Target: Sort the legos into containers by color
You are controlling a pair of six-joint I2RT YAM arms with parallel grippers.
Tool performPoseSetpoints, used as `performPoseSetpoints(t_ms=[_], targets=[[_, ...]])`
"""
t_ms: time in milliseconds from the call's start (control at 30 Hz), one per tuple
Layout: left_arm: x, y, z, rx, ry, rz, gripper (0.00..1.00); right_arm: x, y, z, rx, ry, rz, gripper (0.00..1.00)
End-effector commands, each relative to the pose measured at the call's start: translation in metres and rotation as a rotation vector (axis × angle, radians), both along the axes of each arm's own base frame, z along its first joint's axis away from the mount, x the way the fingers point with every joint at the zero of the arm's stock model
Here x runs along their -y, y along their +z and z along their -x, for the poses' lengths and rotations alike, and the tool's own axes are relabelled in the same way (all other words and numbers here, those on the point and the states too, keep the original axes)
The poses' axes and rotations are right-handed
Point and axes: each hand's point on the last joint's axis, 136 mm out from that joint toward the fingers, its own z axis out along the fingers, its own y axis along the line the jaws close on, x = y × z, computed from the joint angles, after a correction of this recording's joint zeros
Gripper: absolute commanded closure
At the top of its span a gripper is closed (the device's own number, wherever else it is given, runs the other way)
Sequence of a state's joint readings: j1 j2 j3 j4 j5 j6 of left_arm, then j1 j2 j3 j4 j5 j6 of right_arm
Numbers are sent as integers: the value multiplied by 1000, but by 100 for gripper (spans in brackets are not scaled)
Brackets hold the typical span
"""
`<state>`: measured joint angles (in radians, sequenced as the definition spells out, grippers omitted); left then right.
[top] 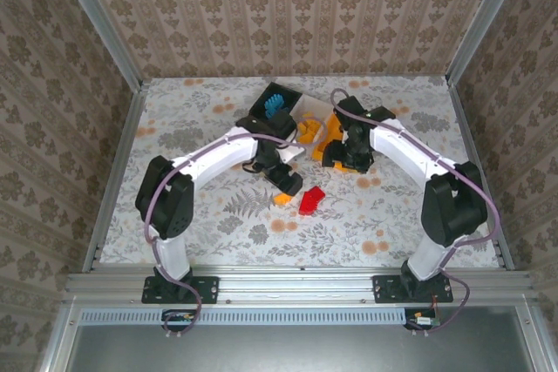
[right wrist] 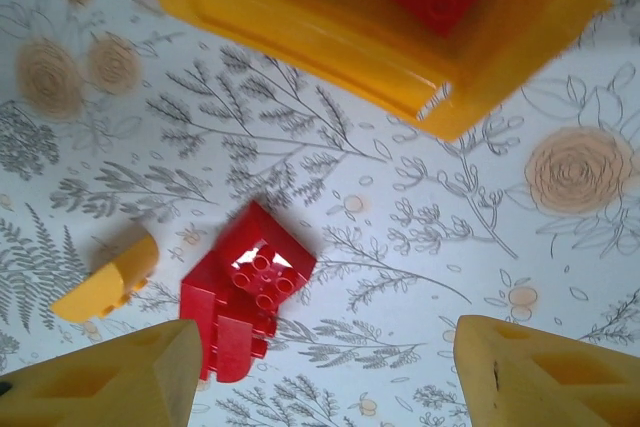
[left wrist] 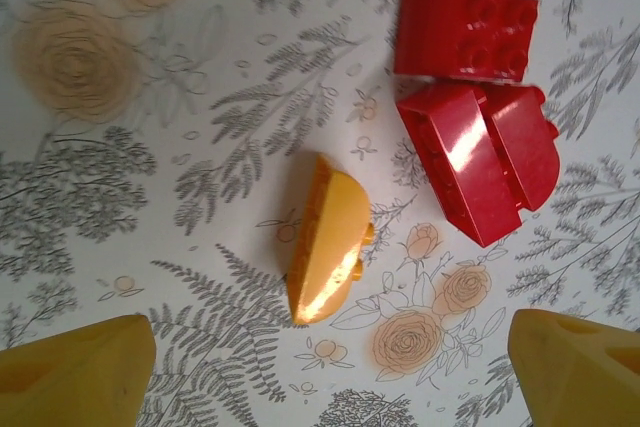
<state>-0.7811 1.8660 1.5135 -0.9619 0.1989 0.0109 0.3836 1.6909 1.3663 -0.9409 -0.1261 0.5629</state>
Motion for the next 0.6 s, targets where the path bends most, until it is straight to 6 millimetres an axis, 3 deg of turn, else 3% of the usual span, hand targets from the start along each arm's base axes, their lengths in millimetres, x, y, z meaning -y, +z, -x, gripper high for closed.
performPoseSetpoints(t_ms=[0, 333, 567], targets=[[-11, -22, 11, -7, -80, -111, 10, -3, 14, 1, 60, -41, -50, 32], [-12, -54, 10, 24, -117, -191, 27, 5, 19, 11, 79, -62, -39, 32], [-9, -69, 15, 4, -130, -196, 34, 9, 23, 15, 83, -62, -24, 31]])
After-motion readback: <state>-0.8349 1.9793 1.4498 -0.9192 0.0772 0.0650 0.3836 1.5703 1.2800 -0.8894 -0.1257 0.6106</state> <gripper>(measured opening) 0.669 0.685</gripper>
